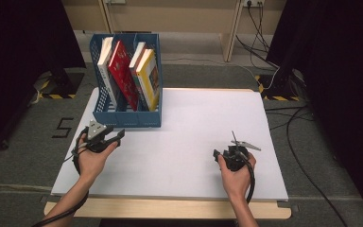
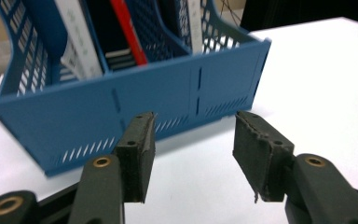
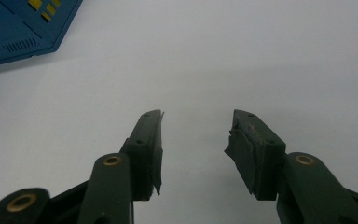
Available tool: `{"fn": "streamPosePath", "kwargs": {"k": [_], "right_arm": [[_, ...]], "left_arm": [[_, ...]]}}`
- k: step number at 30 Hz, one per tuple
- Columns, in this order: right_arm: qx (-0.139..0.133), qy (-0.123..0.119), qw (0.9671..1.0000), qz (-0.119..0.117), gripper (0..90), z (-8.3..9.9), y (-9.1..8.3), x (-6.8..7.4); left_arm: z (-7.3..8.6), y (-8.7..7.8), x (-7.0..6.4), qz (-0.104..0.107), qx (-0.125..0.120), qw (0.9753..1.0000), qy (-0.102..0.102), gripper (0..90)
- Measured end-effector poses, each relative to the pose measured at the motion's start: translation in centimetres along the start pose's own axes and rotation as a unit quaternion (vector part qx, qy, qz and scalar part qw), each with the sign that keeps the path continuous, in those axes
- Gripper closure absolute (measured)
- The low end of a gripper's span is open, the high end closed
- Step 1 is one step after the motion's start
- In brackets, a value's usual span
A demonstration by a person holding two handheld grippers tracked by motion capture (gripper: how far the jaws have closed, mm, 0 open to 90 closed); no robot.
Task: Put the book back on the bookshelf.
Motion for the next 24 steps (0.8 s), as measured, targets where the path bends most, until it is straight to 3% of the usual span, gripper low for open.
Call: {"fn": "streamPosePath", "kwargs": {"k": [20, 24], "right_arm": [[0.001, -0.006, 1.0000, 0.003, 53.6, 0.2, 0.1, 0.1], [0.000, -0.006, 1.0000, 0.003, 53.4, 0.3, 0.1, 0.0]], "left_arm": [[5.3, -0.8, 2.3, -0.027, 0.025, 0.9992, -0.014, 47.1], [6.1, -0.6, 2.4, -0.021, 0.028, 0.9991, -0.023, 46.8]]}}
Point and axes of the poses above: each handheld gripper's, and its own axes: y roughly forward along the jaws, z roughly out of its underside, x roughly to its left, the point moved 6 cm from there along y, roughly forward along the jaws, and after that the axes turned 8 degrees about z, right-handed, at the moved point
